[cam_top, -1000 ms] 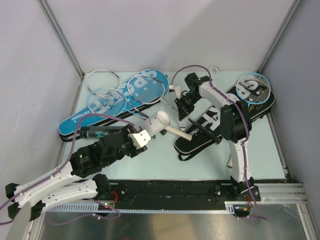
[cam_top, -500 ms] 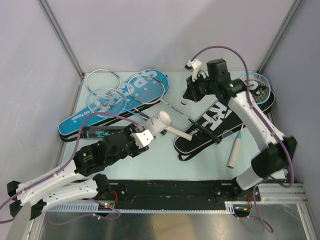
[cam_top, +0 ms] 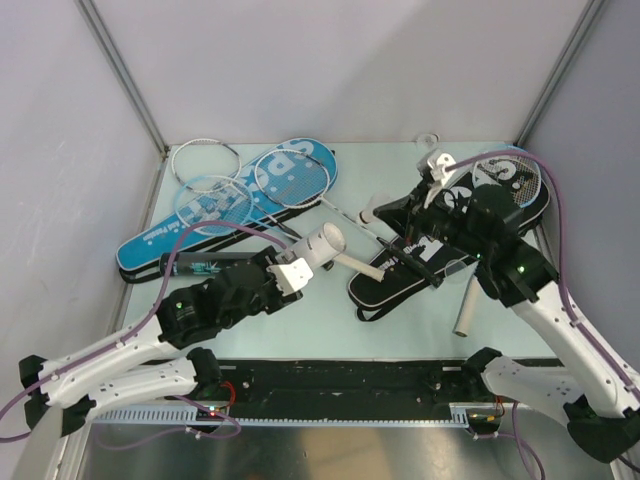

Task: Pack up the badminton gear
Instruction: Place the shuttlecock at the shuttle tube.

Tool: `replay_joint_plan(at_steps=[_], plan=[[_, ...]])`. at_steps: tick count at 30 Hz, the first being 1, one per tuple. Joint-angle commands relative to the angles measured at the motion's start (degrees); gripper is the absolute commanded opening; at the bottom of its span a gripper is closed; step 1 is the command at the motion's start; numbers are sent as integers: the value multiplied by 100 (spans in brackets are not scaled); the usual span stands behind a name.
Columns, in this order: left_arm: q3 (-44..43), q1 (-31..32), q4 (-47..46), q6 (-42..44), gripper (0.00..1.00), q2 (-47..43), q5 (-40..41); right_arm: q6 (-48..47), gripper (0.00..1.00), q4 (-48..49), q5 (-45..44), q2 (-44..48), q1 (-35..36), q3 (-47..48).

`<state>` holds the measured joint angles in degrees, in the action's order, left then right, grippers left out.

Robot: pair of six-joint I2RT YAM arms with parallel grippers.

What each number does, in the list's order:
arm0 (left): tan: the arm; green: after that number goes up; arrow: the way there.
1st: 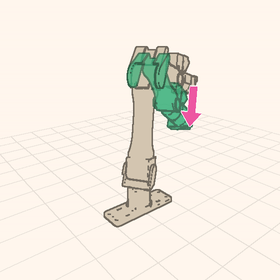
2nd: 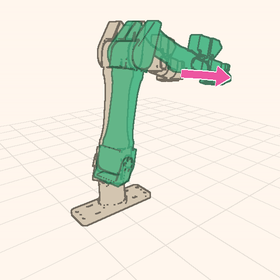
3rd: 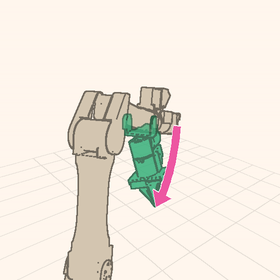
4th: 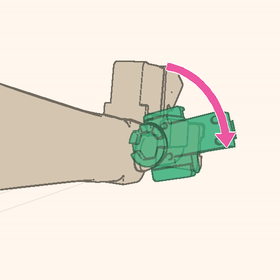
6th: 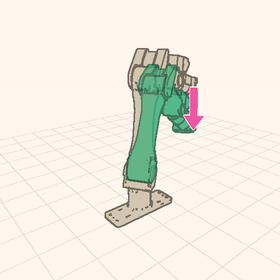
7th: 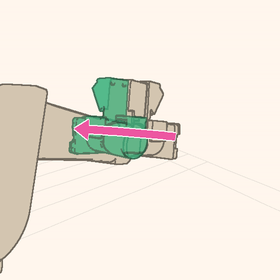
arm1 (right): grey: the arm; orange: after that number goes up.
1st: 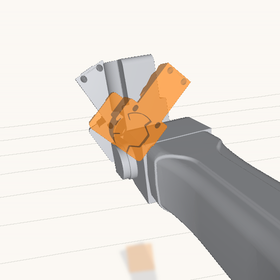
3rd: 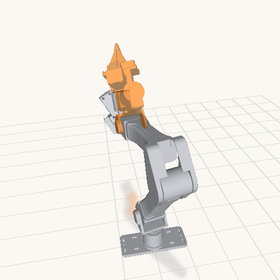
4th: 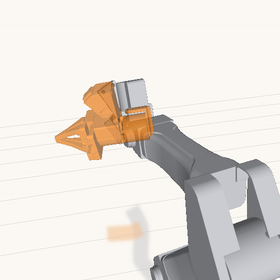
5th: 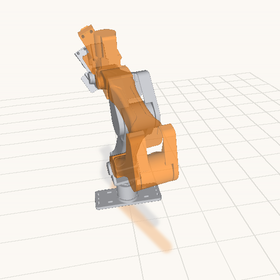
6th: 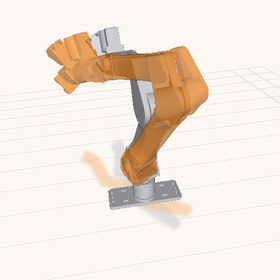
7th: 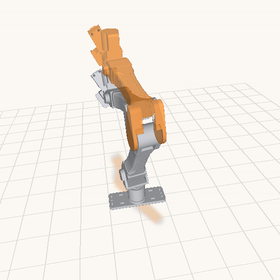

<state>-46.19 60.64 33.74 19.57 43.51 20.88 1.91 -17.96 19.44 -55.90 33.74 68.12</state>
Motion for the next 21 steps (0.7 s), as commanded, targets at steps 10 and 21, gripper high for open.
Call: replay_joint_plan(at_steps=[10, 21], plan=[[-425, 35, -245, -65, 26, -38, 15, 1131, 0, 1987, -215, 149, 1080, -724], [-425, 35, -277, -26, 26, -153, -108, 2035, 0, 2645, 353, -170, 1226, -1053]])
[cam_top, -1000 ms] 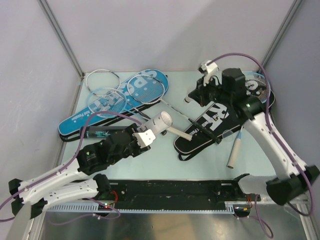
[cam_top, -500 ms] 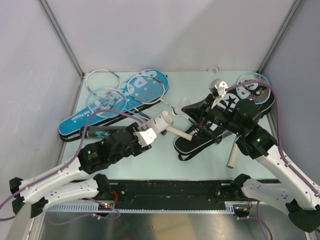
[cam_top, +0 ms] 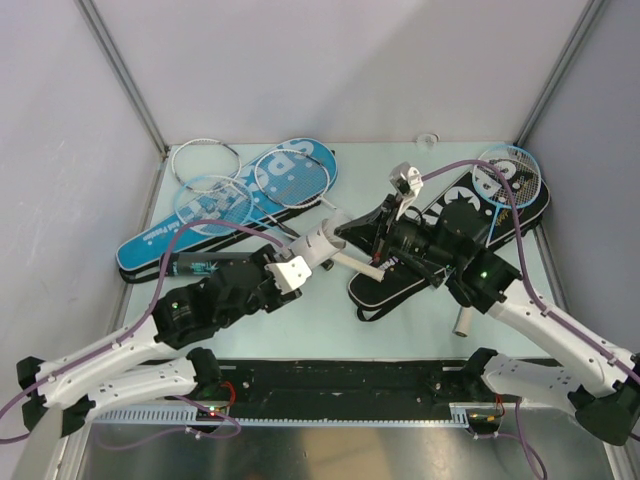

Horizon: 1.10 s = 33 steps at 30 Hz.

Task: Pack up the badminton gear
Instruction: Place the shuttlecock at the shuttle tube.

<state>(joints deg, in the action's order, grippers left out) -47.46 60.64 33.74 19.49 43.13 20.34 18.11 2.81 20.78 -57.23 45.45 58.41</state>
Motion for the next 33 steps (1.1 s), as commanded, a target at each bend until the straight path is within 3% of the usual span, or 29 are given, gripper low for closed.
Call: replay_joint_plan(at_steps=[1, 22, 26, 33], plan=[[-303, 35, -283, -16, 26, -118, -72, 467, 0, 614, 275, -79, 57, -110], [-290, 34, -369, 32, 26, -92, -109, 1535, 3, 849, 969, -812, 183, -146], [-281, 35, -371, 36, 26, -100, -82, 1721, 14, 808, 1019, -812, 161, -147], [-252, 35, -372, 35, 26, -140, -2, 1986, 45, 587, 879, -421, -115, -146]])
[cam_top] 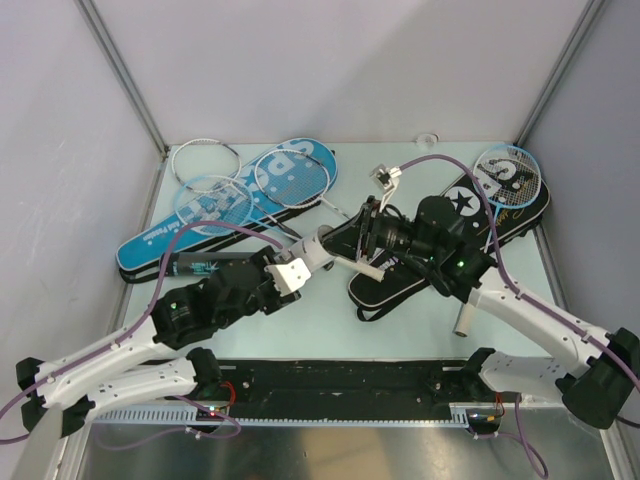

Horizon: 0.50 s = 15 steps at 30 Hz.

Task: Pack up the badminton gear
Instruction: Place the shuttlecock at the shuttle tube.

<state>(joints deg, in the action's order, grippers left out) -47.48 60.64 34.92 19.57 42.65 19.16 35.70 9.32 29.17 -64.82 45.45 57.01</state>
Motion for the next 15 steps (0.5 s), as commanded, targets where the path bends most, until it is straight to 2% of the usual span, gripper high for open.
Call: replay_joint_plan(at_steps=[1, 5, 15], plan=[[-238, 35, -488, 28, 26, -105, 124, 240, 49, -85, -19, 417, -150, -6], [-208, 34, -491, 17, 26, -143, 148, 272, 57, -163, -154, 776, -337, -6], [-115, 35, -491, -34, 26, -279, 188, 186, 59, -69, -444, 1257, -865, -6]])
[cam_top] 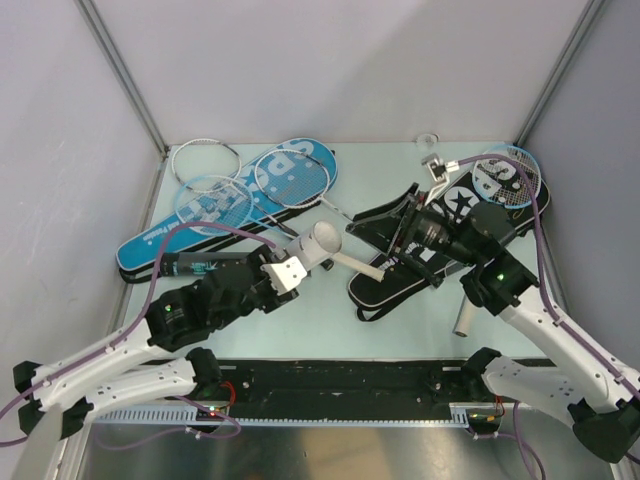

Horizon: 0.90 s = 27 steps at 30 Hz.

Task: Pack up the badminton gear
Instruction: Place the shuttlecock at the shuttle tube, then pick up the shuttlecock at the center of the board.

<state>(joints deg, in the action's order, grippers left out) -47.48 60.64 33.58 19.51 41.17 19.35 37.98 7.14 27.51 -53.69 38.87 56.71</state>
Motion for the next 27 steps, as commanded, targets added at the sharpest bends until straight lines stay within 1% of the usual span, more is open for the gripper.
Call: replay_joint_plan(at_steps=[1, 2, 5, 7, 9, 12, 14, 16, 17, 19, 21, 23, 27], plan=[[-105, 35, -360, -40, 26, -142, 180, -148, 60, 131, -517, 160, -254, 25], [-86, 35, -360, -46, 27, -152, 190, -395, 60, 104, -750, 154, -300, 25], [-56, 35, -361, -71, 27, -148, 261, -1218, 61, -47, -2071, 23, -406, 25], [-32, 38, -361, -64, 27, -136, 301, -1595, 62, 7, -2840, -206, -600, 25], [-33, 36, -355, -46, 27, -131, 362, -1737, 62, 247, -3349, -575, -989, 25], [-35, 35, -365, -75, 28, -156, 418, -1671, 62, 787, -3725, -1291, -1585, 20], [-20, 35, -386, -122, 28, -198, 435, -1640, 62, 1195, -4124, -1818, -1890, 28], [-10, 35, -409, -188, 29, -221, 415, -1489, 62, 1614, -4333, -2367, -2193, 36], [-8, 40, -416, -213, 29, -231, 374, -1272, 61, 1790, -4381, -2674, -2363, 39], [-11, 37, -439, -257, 29, -249, 268, -835, 61, 2343, -4299, -3236, -2647, 70], [-3, 36, -451, -271, 30, -263, 224, -471, 61, 2700, -4122, -3835, -2874, 249], [5, 35, -467, -269, 30, -273, 211, -281, 61, 2794, -3950, -4444, -3043, 590], [23, 32, -506, -272, 30, -302, 194, 58, 63, 2689, -4072, -5570, -3238, 1419]])
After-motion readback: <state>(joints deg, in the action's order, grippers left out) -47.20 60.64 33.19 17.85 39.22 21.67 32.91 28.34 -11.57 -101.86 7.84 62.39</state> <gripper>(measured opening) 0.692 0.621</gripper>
